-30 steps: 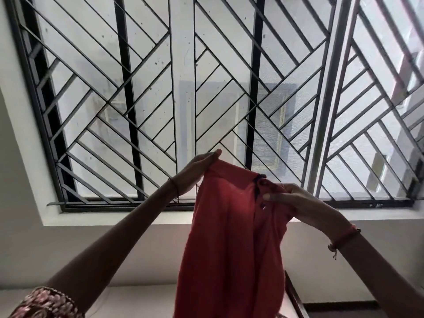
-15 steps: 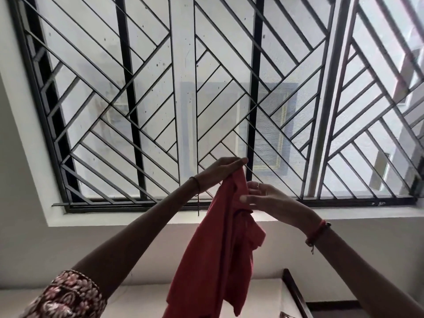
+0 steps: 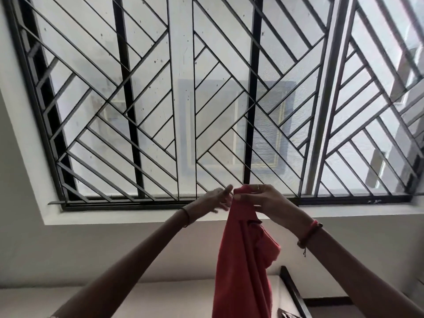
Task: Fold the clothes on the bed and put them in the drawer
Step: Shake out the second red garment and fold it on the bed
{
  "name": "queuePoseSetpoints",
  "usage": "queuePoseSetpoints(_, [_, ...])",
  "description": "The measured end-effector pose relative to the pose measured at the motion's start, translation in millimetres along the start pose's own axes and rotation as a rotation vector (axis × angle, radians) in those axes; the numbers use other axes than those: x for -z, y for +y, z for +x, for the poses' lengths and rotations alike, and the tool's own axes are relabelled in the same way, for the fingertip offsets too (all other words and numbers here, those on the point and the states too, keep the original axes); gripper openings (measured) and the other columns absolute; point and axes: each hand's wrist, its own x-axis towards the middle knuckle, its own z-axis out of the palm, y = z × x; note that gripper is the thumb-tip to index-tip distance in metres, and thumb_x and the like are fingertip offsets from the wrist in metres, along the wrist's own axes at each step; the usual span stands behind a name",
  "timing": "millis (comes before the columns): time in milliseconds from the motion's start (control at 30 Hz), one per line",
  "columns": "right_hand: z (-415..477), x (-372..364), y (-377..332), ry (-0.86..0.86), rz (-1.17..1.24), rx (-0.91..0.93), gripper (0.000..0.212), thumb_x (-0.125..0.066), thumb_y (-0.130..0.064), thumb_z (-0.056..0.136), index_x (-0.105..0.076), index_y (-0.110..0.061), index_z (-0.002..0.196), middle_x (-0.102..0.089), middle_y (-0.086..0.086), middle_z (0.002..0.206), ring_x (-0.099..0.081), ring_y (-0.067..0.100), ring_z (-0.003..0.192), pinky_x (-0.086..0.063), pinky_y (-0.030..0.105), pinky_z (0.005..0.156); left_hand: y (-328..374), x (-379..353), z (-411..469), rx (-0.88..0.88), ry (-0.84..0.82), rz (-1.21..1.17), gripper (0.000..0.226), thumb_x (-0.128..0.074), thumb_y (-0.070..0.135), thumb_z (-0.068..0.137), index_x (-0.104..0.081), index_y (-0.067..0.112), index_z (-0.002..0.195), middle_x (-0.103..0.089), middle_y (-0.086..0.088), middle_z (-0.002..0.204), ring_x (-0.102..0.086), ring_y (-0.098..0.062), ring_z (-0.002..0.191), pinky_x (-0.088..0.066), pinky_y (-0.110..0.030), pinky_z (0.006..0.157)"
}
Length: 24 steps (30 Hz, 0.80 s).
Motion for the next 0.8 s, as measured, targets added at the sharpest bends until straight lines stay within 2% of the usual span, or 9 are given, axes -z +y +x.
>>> queuePoseSetpoints(100, [-0.7,3.7,0.4,0.044,0.032,-0.025,0.031,-0.07,-0.025,0.077,-0.071,-0.003,0.099,-0.071,0.006,0.087,-0.065,0.014,0.081,-0.05,0.021,0.072,-17.7,-3.5,-10.4,0.036,-0.187,-0.015,0.052,-0.042,0.067,0.078,-0.061,0.024,0.099,-0.067,0.012,0.095,-0.064,-0.004,0.09,-0.043,-0.026,0.083])
queuePoseSetpoints(167, [-0.9,6.1,0.2,0.074,0.05,-0.04,0.039,-0.068,-0.031,0.078,-0.069,0.0,0.101,-0.07,0.007,0.087,-0.065,0.013,0.079,-0.049,0.021,0.07,-22.2,-3.8,-8.8,-0.047,-0.12,-0.008,0.034,-0.053,0.048,0.087,-0.062,0.018,0.1,-0.069,0.005,0.094,-0.064,-0.008,0.09,-0.042,-0.03,0.087])
queuePoseSetpoints(233, [-1.0,7.7,-1.1,0.106,0.053,-0.024,0.044,-0.069,-0.032,0.076,-0.068,0.002,0.103,-0.069,0.007,0.087,-0.064,0.013,0.078,-0.049,0.019,0.066,-19.3,0.0,-3.7,-0.146,-0.017,-0.044,0.012,-0.057,0.023,0.094,-0.062,0.012,0.09,-0.068,-0.004,0.084,-0.064,-0.012,0.083,-0.044,-0.031,0.083])
queuePoseSetpoints(333, [-2.1,9.6,-1.8,0.167,0.068,0.024,0.046,-0.075,-0.037,0.065,-0.072,-0.003,0.095,-0.068,0.002,0.082,-0.063,0.009,0.075,-0.049,0.016,0.061,-7.4,11.2,2.2,-0.207,0.062,-0.15,0.017,-0.047,0.001,0.096,-0.055,0.01,0.083,-0.067,-0.003,0.078,-0.067,-0.007,0.075,-0.049,-0.022,0.077])
queuePoseSetpoints(433, [-2.6,11.0,-2.7,0.206,0.116,0.056,0.041,-0.077,-0.038,0.059,-0.072,-0.008,0.087,-0.069,0.001,0.078,-0.063,0.009,0.071,-0.05,0.018,0.057,1.1,11.4,4.4,-0.178,-0.004,-0.064,0.004,-0.05,0.005,0.095,-0.052,0.008,0.093,-0.064,-0.011,0.091,-0.064,-0.005,0.078,-0.049,-0.011,0.068])
queuePoseSetpoints(500, [-1.8,10.8,-4.2,0.219,0.155,0.062,0.037,-0.076,-0.035,0.063,-0.071,-0.008,0.088,-0.069,0.002,0.079,-0.063,0.012,0.07,-0.051,0.022,0.059,-5.3,3.1,7.4,-0.165,-0.046,0.086,0.012,-0.062,0.012,0.09,-0.055,0.012,0.099,-0.063,-0.008,0.091,-0.06,-0.007,0.078,-0.049,-0.014,0.072])
queuePoseSetpoints(633, [-0.4,12.7,-6.0,0.226,0.129,0.077,0.053,-0.079,-0.039,0.058,-0.071,-0.004,0.097,-0.07,0.003,0.083,-0.065,0.013,0.074,-0.05,0.028,0.065,-12.8,0.8,13.0,-0.245,0.001,0.189,0.017,-0.068,0.009,0.085,-0.057,0.018,0.078,-0.055,0.003,0.07,-0.049,0.002,0.064,-0.042,-0.017,0.064])
queuePoseSetpoints(700, [-1.2,15.4,-7.6,0.231,0.082,0.136,0.041,-0.075,-0.033,0.066,-0.073,-0.005,0.096,-0.071,0.003,0.084,-0.065,0.012,0.077,-0.051,0.022,0.066,-6.1,10.9,14.7,-0.252,0.045,0.216,0.018,-0.07,0.013,0.083,-0.055,0.017,0.073,-0.055,-0.004,0.069,-0.049,-0.005,0.065,-0.041,-0.021,0.062])
queuePoseSetpoints(800, [1.4,21.9,-8.8,0.297,-0.023,0.216,0.029,-0.071,-0.023,0.075,-0.073,-0.004,0.097,-0.066,0.009,0.094,-0.063,0.013,0.084,-0.05,0.022,0.074,5.1,27.8,18.7,-0.285,0.14,0.437,0.014,-0.073,0.021,0.08,-0.065,0.011,0.076,-0.066,-0.006,0.073,-0.056,-0.01,0.07,-0.043,-0.023,0.066])
